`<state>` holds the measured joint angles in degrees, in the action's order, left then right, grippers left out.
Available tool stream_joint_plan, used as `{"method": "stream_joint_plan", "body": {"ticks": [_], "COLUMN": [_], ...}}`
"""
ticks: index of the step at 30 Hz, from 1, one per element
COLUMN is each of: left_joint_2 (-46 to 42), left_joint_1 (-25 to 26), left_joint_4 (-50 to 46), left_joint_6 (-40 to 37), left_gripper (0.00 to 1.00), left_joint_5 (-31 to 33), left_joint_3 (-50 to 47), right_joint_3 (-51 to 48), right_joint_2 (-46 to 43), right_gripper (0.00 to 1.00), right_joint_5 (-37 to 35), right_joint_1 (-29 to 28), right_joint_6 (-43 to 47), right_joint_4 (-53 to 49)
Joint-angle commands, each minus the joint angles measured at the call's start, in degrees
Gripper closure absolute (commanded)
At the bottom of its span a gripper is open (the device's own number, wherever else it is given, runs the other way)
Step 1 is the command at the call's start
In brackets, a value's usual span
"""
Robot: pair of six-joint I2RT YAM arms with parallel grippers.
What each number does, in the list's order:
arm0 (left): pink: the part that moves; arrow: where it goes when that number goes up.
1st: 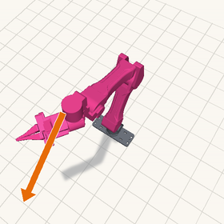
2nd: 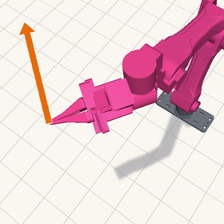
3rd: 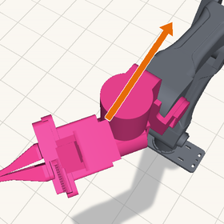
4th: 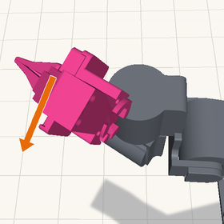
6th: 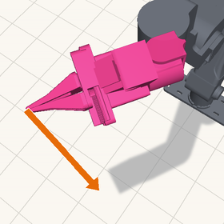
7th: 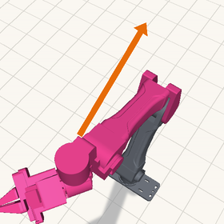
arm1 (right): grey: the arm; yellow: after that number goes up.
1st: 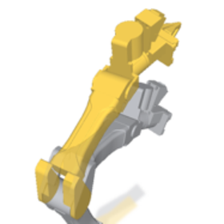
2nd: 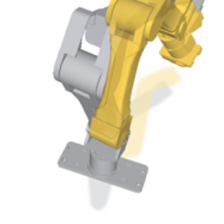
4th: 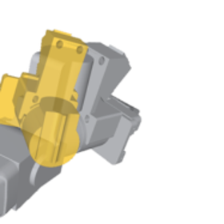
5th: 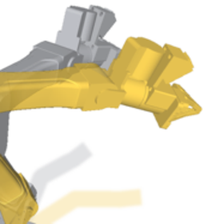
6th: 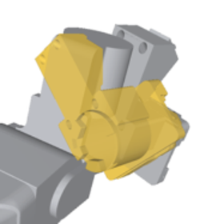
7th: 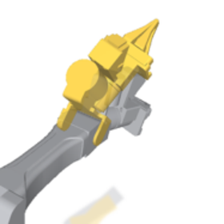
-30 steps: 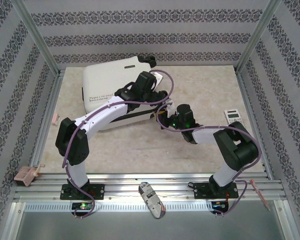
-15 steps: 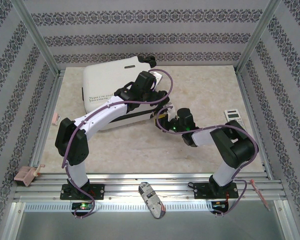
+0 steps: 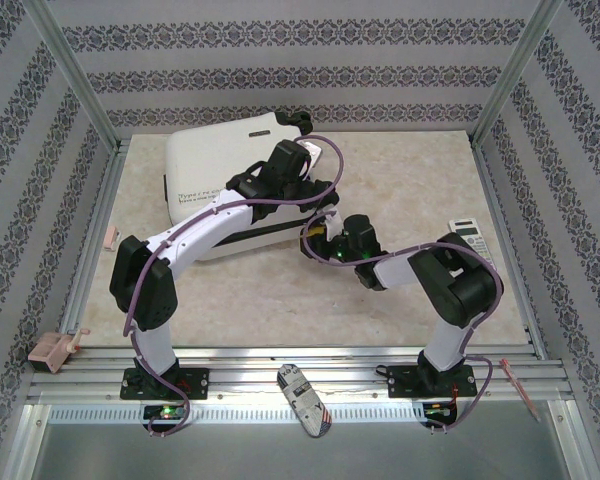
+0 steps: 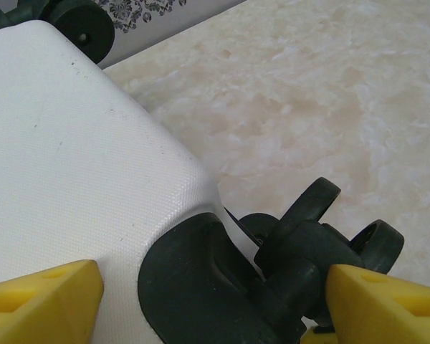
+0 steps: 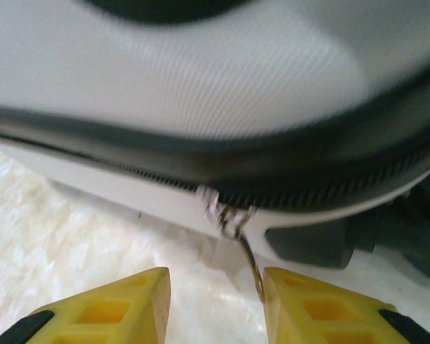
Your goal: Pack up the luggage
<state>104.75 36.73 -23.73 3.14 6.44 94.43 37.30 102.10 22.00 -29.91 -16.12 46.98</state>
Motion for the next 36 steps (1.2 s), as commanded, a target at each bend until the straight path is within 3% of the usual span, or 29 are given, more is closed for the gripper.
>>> {"method": "stream_joint_plan", "body": {"ticks": [1,3,6,7,16,21,24,28,32,36], "left_joint_2": [0.8,0.8,0.8,0.9,1.9,1.8,1.5,0.5,-0.7,-2.0], "left_joint_1": [-1.2,-1.2,-1.2,-1.2,-1.5,-3.0,-3.6,-4.5,-5.8,-6.6], "left_joint_4": [-5.4,-5.5,-5.5,-5.6,-7.3,-6.2,-5.2,-3.4,-2.3,-1.4], "left_joint_6": [2.0,2.2,2.7,2.8,3.1,3.2,2.9,2.5,2.4,1.6], "left_gripper": [0.18,0.18,0.18,0.18,0.18,0.18,0.18,0.18,0.18,0.18], "left_joint_5": [1.0,1.2,1.8,2.3,10.8,10.3,9.9,8.4,6.9,5.6], "left_joint_3": [0.9,1.0,1.1,1.1,-0.2,-3.1,-4.6,-7.1,-9.3,-11.4], "right_joint_3": [2.8,3.5,3.7,3.6,0.6,0.3,0.9,2.9,4.4,5.8], "right_joint_2": [1.6,1.9,1.5,1.2,-2.9,-4.9,-5.2,-4.8,-5.4,-4.4], "right_gripper": [0.62,0.7,0.99,1.0,1.0,1.0,1.0,1.0,1.0,1.0], "right_joint_5": [-3.6,-4.9,-5.1,-5.1,-8.5,-11.9,-8.3,3.3,-2.9,3.8], "right_joint_1": [-0.7,-0.4,-0.2,0.0,2.9,4.4,5.3,8.2,10.3,11.5], "right_joint_6": [0.5,0.4,1.0,1.5,2.0,-0.5,1.3,4.5,4.8,4.7], "right_joint_4": [1.9,2.2,2.0,1.7,-0.9,-2.3,-1.9,-2.0,-6.5,-5.7]}}
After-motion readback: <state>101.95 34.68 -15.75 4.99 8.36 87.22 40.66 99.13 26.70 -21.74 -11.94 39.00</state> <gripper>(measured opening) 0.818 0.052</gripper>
